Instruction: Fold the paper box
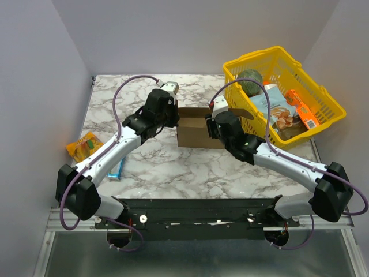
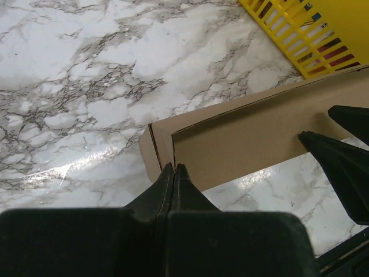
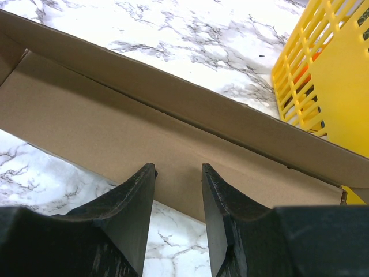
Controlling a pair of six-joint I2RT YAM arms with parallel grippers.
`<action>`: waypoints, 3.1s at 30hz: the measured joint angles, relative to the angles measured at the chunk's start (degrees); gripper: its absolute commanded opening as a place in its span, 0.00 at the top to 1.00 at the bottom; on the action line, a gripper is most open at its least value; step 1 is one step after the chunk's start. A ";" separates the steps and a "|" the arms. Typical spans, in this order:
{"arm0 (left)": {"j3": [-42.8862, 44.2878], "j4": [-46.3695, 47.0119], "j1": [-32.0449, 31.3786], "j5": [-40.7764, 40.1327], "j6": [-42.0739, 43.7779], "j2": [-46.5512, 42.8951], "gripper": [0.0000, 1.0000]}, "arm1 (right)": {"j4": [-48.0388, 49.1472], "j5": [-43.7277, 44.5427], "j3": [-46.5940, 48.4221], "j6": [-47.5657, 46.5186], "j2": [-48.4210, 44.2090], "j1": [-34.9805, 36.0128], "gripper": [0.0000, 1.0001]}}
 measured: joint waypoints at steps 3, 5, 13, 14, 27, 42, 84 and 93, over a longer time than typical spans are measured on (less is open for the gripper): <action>-0.44 0.66 -0.02 0.00 0.00 -0.13 1.00 | -0.04 0.07 0.00 0.02 -0.04 0.00 0.53; -0.87 0.98 -0.04 -0.24 0.13 -0.39 1.00 | -0.09 0.07 0.00 0.02 -0.09 0.00 0.53; -1.46 0.92 -1.36 -3.74 2.14 -0.70 1.00 | -0.13 0.04 0.00 0.02 -0.09 0.00 0.53; -1.46 0.92 -1.53 -4.07 2.40 -0.70 1.00 | -0.13 0.07 0.00 0.02 -0.09 0.00 0.53; -1.84 1.90 -3.76 -8.98 4.79 0.31 1.00 | -0.37 0.04 0.02 0.07 -0.20 0.00 0.53; -6.23 7.65 -4.20 -9.46 5.20 -0.83 1.00 | -1.05 0.02 0.15 0.72 -0.39 0.00 0.53; -3.34 4.76 -5.03 -9.60 10.36 -0.74 1.00 | -44.92 2.91 8.87 5.46 -16.68 -8.02 0.32; -3.43 4.74 -5.05 -9.60 10.43 -0.83 1.00 | -41.72 4.48 8.85 2.82 -13.94 -9.40 0.41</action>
